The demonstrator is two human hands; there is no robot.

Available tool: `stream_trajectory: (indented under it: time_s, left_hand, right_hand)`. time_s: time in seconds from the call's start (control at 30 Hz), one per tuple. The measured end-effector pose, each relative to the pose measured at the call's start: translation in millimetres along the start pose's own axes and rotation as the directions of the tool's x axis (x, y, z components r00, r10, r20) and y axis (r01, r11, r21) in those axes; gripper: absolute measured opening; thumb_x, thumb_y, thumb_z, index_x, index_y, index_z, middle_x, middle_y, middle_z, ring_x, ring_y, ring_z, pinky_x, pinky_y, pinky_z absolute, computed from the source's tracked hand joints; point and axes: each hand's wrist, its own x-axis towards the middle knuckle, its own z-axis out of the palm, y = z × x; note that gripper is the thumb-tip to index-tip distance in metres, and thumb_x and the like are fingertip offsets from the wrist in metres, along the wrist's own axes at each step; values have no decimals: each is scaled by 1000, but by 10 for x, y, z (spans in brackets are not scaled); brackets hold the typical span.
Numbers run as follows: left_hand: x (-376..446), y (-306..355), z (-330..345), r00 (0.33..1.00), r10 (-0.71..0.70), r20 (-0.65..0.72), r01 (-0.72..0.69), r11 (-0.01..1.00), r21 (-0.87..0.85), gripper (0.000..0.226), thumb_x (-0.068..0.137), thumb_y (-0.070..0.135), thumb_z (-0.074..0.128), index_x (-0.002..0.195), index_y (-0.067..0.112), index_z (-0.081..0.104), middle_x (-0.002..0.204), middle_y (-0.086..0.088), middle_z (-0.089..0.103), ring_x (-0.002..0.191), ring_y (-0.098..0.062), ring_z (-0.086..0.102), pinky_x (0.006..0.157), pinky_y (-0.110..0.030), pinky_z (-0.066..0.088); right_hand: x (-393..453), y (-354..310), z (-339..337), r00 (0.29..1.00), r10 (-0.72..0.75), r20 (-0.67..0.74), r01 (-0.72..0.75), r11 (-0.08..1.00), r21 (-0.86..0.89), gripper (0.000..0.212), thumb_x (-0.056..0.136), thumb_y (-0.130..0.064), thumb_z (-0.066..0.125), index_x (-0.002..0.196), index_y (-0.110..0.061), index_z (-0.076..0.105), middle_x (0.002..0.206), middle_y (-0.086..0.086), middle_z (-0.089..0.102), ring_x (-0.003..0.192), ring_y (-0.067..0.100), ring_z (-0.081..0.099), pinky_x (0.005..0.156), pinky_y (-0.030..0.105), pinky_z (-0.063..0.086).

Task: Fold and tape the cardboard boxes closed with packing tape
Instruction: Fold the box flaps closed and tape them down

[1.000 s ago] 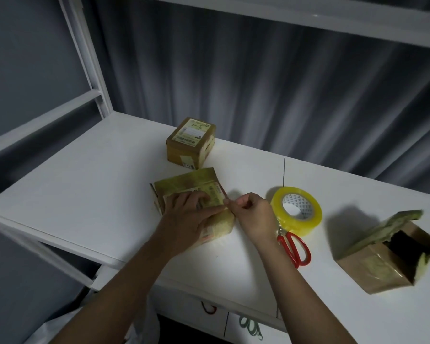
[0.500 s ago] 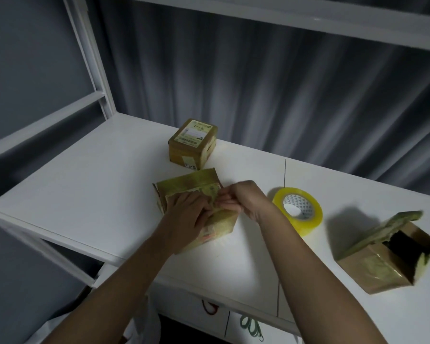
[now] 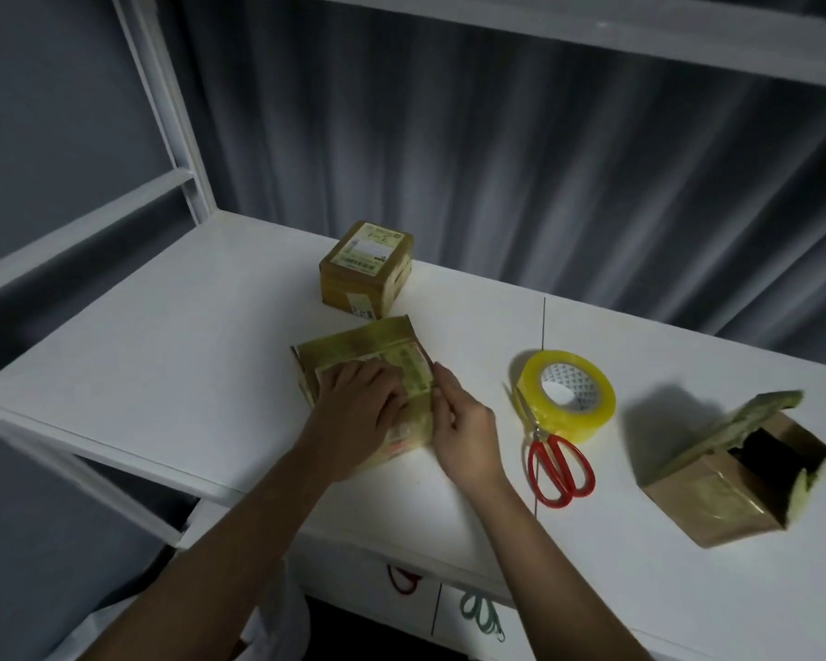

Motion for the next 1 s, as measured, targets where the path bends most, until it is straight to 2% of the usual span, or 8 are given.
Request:
stream_trajectory:
  time_s: [0.1, 0.17, 0.3, 0.4, 0.5, 0.67, 0.8, 1.0]
  left_hand:
    - [-12, 7, -2, 1000, -6, 25, 5, 1000, 19, 14, 88, 33, 43, 84, 23, 52, 93, 3, 61, 83, -21, 51, 77, -35, 31]
    - [-3, 25, -25, 997, -30, 68, 28, 999, 24, 20, 88, 34, 41, 85, 21, 55, 94, 2, 62, 84, -25, 56, 78, -39, 39]
    - [-16, 58, -50, 992, -52, 115, 49, 998, 33, 25, 88, 36, 39, 84, 20, 58, 96, 3, 63, 86, -25, 57, 81, -40, 39]
    - [-27, 49, -60, 994, -37, 103, 34, 999, 31, 26, 88, 38, 39, 83, 20, 57, 95, 3, 63, 85, -26, 58, 81, -39, 39]
    - [45, 72, -110, 977, -125, 173, 130, 991, -18, 50, 81, 54, 33, 98, 15, 60, 114, -5, 59, 104, -32, 53, 92, -44, 34]
    - [165, -89, -327, 921, -381, 80, 379, 925, 32, 105, 62, 83, 25, 145, 18, 27, 155, -7, 17, 144, -24, 9, 112, -45, -13]
    - [445, -100, -520, 943, -304, 133, 303, 953, 33, 76, 76, 67, 52, 131, 15, 45, 128, -8, 53, 127, -29, 41, 111, -46, 9]
    - [474, 57, -480, 983, -174, -55, 174, 985, -3, 42, 74, 35, 76, 105, 11, 60, 100, -8, 65, 94, -32, 56, 83, -40, 33]
  right_hand:
    - [84, 3, -3, 977, 213, 9, -213, 974, 80, 34, 99, -11, 45, 131, -11, 57, 122, 0, 63, 107, 4, 54, 81, -7, 31]
    - [178, 38, -90, 931, 307, 197, -336, 932, 133, 31, 101, -21, 43, 123, -20, 64, 117, -2, 67, 111, 8, 58, 94, 9, 41]
    - [308, -56, -297, 787, 455, 418, -395, 891, -224, 52, 101, -49, 30, 120, -14, 64, 118, 2, 62, 114, 19, 55, 93, 25, 37]
    - [350, -116, -240, 884, 320, 339, -332, 943, -27, 41, 100, -42, 40, 108, -14, 68, 101, -2, 66, 95, 13, 58, 83, 26, 42]
    - [404, -84, -104, 880, 334, 338, -383, 920, 89, 23, 97, -26, 52, 100, -11, 70, 97, 8, 71, 92, 24, 65, 83, 34, 51]
    - [100, 93, -107, 977, 156, 146, -189, 949, 254, 26, 99, -17, 50, 121, -15, 64, 112, -4, 69, 104, 11, 64, 89, 23, 49]
    - [-52, 159, -84, 990, 58, 130, -102, 927, 361, 41, 100, -16, 47, 141, -12, 45, 135, -2, 56, 125, 9, 51, 104, 25, 41]
    - [-74, 239, -295, 996, 86, -19, -85, 995, 44, 54, 93, -35, 57, 144, -26, 38, 150, -8, 36, 138, 8, 32, 113, 42, 32]
